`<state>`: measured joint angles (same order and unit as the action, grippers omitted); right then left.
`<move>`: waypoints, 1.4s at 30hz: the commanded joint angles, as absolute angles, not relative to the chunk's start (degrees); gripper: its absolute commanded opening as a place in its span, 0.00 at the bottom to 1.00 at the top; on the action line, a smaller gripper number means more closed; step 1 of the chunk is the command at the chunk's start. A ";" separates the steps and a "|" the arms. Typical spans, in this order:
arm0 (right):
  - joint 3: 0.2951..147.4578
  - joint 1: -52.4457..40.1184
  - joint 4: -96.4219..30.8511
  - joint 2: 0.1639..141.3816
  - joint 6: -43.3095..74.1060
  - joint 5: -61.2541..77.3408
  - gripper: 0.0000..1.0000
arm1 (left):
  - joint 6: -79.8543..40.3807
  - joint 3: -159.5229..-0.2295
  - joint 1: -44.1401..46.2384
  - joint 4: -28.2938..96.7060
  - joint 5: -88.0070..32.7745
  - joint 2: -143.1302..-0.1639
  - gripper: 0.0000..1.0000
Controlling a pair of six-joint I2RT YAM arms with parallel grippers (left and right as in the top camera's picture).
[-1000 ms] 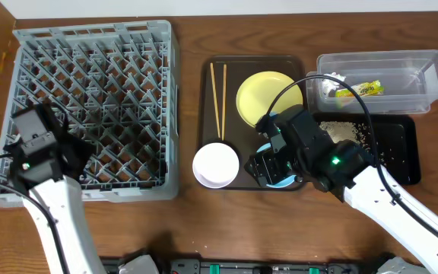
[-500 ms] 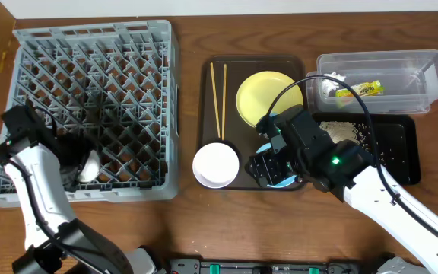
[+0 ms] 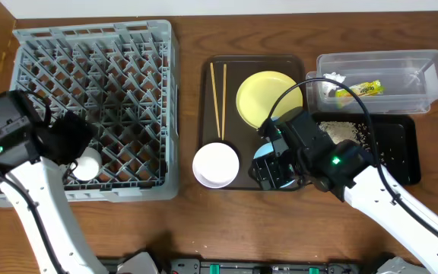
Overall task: Sort waste into correct bins and load items into the dishwasher
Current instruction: 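Place the white cup into the dish rack with the left gripper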
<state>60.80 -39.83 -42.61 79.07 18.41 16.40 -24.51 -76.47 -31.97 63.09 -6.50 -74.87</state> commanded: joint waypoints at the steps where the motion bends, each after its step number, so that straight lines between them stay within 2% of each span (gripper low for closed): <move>1: 61.41 -39.29 -41.69 78.98 18.20 16.08 0.76 | -24.08 -76.93 -31.57 64.53 -2.61 -75.33 0.86; 2: 61.41 -39.31 -41.30 78.98 18.22 16.10 0.75 | -24.08 -76.73 -31.38 64.75 -2.76 -75.68 0.79; 3: 61.41 -39.33 -40.38 78.98 18.22 16.08 0.75 | -24.14 -76.18 -30.79 64.88 -3.20 -76.53 0.66; 6: 61.41 -39.33 -38.98 78.98 18.26 16.10 0.76 | -24.25 -75.53 -29.47 63.90 -4.34 -78.76 0.50; 8: 61.41 -39.33 -38.59 78.98 18.44 16.12 0.76 | -24.18 -75.44 -27.92 62.87 -4.93 -81.56 0.43; 10: 61.41 -39.40 -38.70 78.98 18.41 16.58 0.76 | -23.62 -75.44 -27.27 62.06 -4.75 -83.90 0.41; 19: 61.41 -39.40 -39.64 78.98 18.85 16.95 0.74 | -24.43 -75.44 -28.25 61.63 0.62 -91.74 0.41; 22: 61.41 -39.40 -39.66 78.98 18.85 16.97 0.74 | -26.22 -75.50 -29.23 61.60 4.23 -91.50 0.44; 25: 61.39 -39.40 -39.64 78.98 18.83 16.95 0.74 | -26.41 -75.61 -29.80 61.71 3.33 -91.46 0.46; 29: 61.41 -39.40 -39.62 78.98 18.81 16.93 0.74 | -26.09 -75.94 -29.76 63.42 0.32 -89.86 0.56; 33: 61.39 -39.40 -38.46 78.98 18.81 16.91 0.75 | -21.61 -76.42 -29.19 64.27 -6.72 -85.60 0.59; 37: 62.67 -39.29 -37.28 79.46 18.81 16.73 0.63 | -16.14 -76.42 -24.16 64.07 -11.35 -77.76 0.64; 41: 71.66 -37.89 -41.04 84.82 18.13 15.11 0.62 | -11.22 -76.42 -13.87 64.03 -11.33 -69.25 0.67; 42: 73.73 -37.78 -40.88 86.43 18.15 14.41 0.62 | -9.93 -76.42 -10.94 64.03 -11.29 -67.20 0.71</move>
